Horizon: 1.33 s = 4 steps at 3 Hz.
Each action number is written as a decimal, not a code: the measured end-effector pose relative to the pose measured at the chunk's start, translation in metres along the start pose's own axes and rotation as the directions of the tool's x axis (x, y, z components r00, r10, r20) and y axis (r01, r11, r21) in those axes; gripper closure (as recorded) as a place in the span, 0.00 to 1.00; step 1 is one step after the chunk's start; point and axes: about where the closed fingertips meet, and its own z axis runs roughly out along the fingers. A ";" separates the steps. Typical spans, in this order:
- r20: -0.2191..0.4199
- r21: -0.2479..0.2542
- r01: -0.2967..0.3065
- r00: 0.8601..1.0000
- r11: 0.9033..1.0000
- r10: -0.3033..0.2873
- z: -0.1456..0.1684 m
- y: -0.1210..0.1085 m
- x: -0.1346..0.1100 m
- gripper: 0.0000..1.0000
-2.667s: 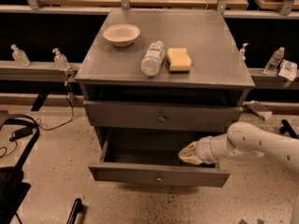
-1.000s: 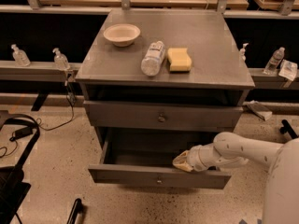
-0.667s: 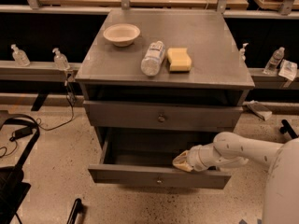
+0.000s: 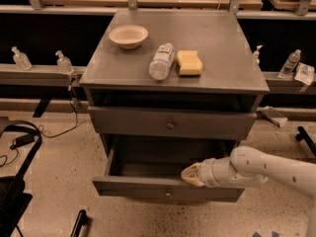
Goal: Open middle drawer
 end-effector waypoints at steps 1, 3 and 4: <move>0.004 0.000 0.000 1.000 1.000 0.000 -0.001 0.001 -0.001 1.00; 0.006 0.027 0.063 0.998 0.998 -0.063 -0.006 -0.028 -0.022 1.00; -0.048 0.003 0.075 0.996 0.997 -0.074 0.004 -0.040 -0.013 1.00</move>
Offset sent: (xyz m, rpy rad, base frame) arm 0.0294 0.0026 0.0363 0.0249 -0.1095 0.0082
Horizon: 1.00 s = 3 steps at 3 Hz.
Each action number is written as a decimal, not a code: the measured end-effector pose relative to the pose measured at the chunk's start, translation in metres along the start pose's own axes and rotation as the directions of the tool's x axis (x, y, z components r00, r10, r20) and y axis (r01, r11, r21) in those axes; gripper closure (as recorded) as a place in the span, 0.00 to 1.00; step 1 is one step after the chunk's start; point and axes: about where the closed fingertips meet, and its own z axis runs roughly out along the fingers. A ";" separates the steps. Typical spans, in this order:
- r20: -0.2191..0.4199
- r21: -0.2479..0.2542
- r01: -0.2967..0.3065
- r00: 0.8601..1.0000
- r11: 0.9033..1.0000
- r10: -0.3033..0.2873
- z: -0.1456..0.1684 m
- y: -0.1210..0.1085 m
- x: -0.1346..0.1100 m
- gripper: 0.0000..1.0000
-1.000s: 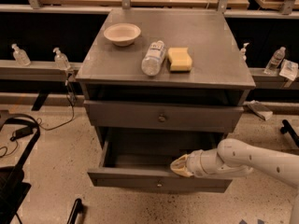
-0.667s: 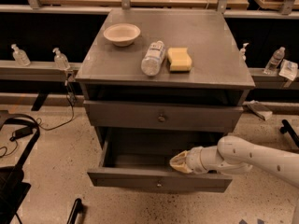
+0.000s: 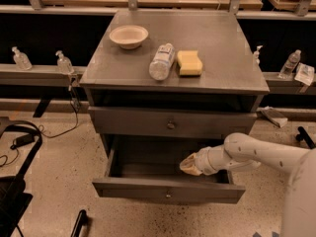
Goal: Open middle drawer
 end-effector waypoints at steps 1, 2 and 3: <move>-0.057 -0.028 0.005 0.998 1.000 -0.007 0.016 0.001 0.013 1.00; -0.112 -0.053 0.016 0.993 0.998 -0.022 0.034 0.009 0.023 1.00; -0.161 -0.061 0.030 0.986 0.998 -0.040 0.047 0.013 0.028 1.00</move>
Offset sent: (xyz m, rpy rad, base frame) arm -0.0092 0.0115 -0.0628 -0.1702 0.0833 0.0631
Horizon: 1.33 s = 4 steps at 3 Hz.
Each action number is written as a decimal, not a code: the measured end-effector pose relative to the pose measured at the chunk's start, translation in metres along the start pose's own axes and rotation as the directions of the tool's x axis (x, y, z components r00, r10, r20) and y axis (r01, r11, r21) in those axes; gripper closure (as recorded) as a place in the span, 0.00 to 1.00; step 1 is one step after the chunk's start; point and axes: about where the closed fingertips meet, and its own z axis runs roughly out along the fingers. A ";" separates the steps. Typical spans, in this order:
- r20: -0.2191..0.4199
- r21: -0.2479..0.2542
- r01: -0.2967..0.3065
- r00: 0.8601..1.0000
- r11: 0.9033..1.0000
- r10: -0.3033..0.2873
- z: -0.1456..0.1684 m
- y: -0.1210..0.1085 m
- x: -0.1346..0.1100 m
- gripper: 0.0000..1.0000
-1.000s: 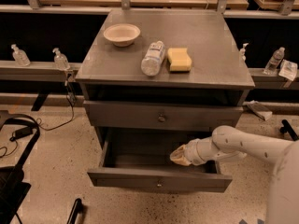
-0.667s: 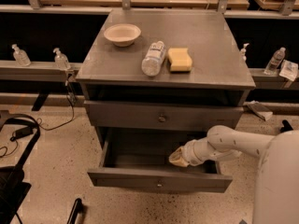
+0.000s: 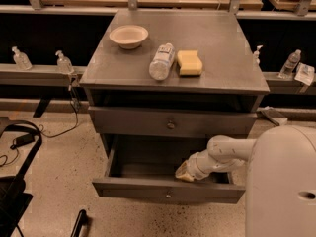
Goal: Open middle drawer
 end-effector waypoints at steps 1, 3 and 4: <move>-0.034 0.007 0.005 0.999 1.000 -0.005 0.008 -0.008 0.006 1.00; -0.036 -0.007 0.004 0.999 1.000 -0.005 0.013 -0.008 0.008 1.00; -0.071 -0.027 -0.009 0.997 1.000 0.007 0.004 0.011 0.016 1.00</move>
Offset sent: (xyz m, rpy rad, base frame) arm 0.0226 -0.0105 -0.0088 -0.0377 -0.0086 -0.0095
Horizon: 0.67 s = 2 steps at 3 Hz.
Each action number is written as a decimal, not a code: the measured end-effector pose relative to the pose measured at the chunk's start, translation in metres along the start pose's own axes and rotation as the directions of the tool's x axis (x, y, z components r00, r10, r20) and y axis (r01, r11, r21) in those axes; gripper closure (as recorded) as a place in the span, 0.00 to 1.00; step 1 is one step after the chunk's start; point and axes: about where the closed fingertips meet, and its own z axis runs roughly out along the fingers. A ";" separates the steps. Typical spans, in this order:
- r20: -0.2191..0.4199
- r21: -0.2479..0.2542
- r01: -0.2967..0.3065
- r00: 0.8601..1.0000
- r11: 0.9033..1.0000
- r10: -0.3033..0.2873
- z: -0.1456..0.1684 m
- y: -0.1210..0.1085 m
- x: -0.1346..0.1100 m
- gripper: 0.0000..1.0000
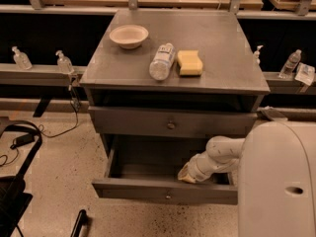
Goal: Open middle drawer
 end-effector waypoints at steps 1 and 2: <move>-0.013 -0.012 -0.014 1.000 1.000 0.014 -0.004 0.014 0.005 1.00; -0.013 -0.012 -0.014 1.000 1.000 0.014 -0.006 0.015 0.004 1.00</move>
Offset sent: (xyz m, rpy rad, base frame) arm -0.0853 -0.0098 0.0117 0.0310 0.1026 -0.0183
